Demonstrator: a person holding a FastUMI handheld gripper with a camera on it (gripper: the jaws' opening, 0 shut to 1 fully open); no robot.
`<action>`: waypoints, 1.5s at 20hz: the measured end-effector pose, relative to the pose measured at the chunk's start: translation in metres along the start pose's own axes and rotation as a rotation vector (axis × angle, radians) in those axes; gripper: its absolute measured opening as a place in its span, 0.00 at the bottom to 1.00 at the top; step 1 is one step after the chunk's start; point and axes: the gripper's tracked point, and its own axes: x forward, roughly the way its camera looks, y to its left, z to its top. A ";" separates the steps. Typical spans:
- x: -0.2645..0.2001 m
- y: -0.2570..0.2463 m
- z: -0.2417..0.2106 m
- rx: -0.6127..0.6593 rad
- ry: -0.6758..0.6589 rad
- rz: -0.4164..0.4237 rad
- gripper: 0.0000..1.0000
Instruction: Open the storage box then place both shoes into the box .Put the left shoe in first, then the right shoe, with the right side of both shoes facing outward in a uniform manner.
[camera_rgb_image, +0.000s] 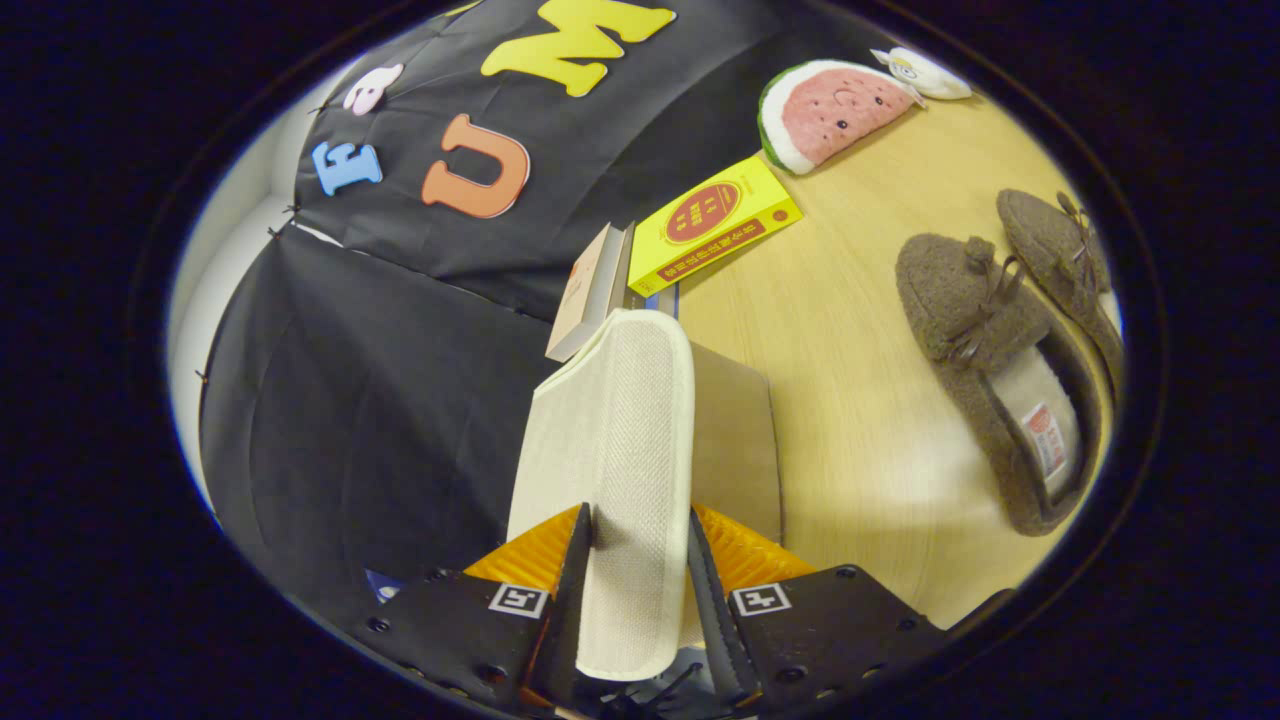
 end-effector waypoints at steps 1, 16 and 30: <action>-0.002 0.000 0.001 -0.002 -0.004 -0.011 0.46; -0.031 0.041 0.009 -0.138 -0.071 -0.113 0.05; -0.029 0.234 0.005 -0.251 -0.111 0.052 0.07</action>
